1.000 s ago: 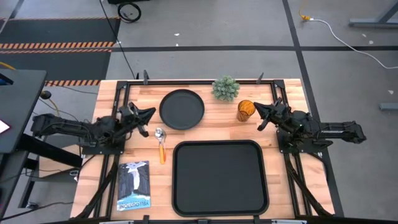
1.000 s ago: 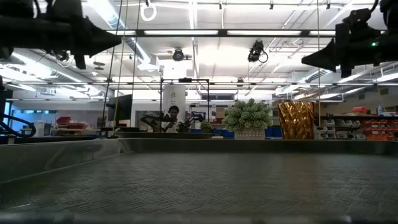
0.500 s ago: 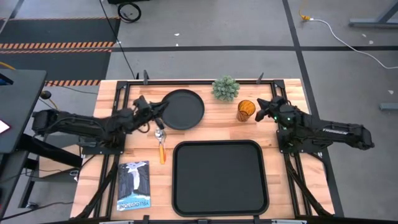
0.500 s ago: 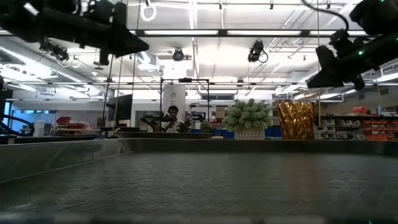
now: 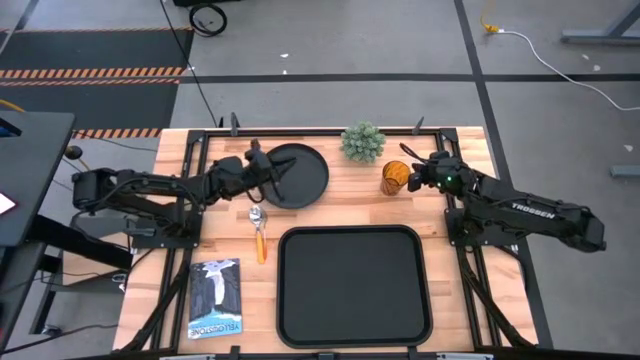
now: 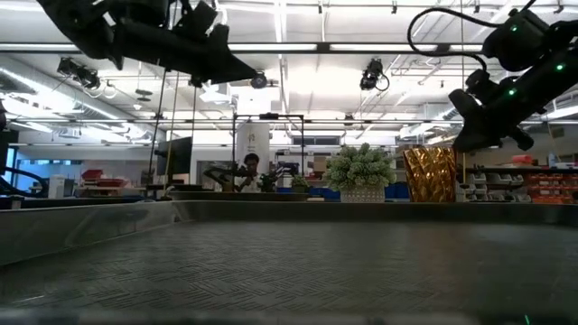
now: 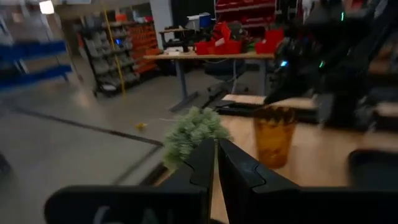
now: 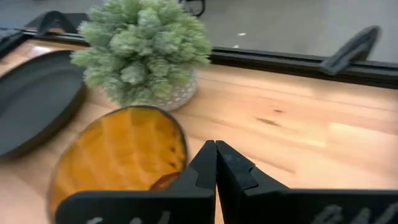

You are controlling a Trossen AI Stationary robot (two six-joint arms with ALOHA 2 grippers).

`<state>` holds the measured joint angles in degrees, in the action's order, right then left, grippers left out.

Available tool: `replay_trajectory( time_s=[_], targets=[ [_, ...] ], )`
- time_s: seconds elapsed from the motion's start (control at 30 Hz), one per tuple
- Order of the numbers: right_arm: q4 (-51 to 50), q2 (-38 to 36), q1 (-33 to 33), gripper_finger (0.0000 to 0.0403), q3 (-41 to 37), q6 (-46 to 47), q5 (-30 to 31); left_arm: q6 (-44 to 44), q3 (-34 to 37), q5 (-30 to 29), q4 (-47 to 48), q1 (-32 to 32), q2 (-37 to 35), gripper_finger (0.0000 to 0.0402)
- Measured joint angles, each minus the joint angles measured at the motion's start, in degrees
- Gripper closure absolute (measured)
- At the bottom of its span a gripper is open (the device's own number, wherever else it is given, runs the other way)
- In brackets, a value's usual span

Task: Pick and place plate/cup/fork/spoon on tray
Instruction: Put the brown cup on the black tray

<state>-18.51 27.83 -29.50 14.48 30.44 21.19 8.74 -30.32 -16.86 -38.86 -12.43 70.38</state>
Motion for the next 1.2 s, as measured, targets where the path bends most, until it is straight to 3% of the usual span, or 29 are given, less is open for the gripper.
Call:
replay_trajectory(
  time_s=[0.13, 0.33, 0.43, 0.63, 0.83, 1.0, 1.2],
  targets=[
    [1.43, 0.68, -0.84, 0.0396, 0.0, -0.03, -2.46, 8.9, -0.04, 1.32, 0.12, 0.16, 0.12, 0.0372],
    [1.74, 0.72, -2.12, 0.0396, 0.0, -0.81, -9.33, 21.85, -0.05, 14.64, -0.01, 0.03, 0.12, 0.0373],
    [-0.38, 0.72, -2.25, 0.0396, 0.02, 1.91, -9.33, 27.3, -0.05, 15.42, -2.01, -0.22, 0.12, 0.0376],
    [-2.49, 1.0, -2.25, 0.0396, 0.04, -1.96, -2.79, 12.77, -0.07, 15.71, -3.59, -1.92, 0.56, 0.0377],
    [-2.08, 3.96, -2.9, 0.0396, -0.28, -5.43, -0.78, 3.8, -2.15, 17.88, -10.83, -2.93, 8.74, 0.0377],
    [-0.6, 6.77, -2.99, 0.0396, -0.33, -3.89, -0.52, -0.92, -13.94, 17.92, 4.66, -3.19, 17.93, 0.0377],
    [2.45, 8.98, -2.99, 0.0396, -0.35, -4.33, -0.59, 1.83, -29.64, 18.83, 22.94, -3.16, 26.49, 0.0376]
  ],
)
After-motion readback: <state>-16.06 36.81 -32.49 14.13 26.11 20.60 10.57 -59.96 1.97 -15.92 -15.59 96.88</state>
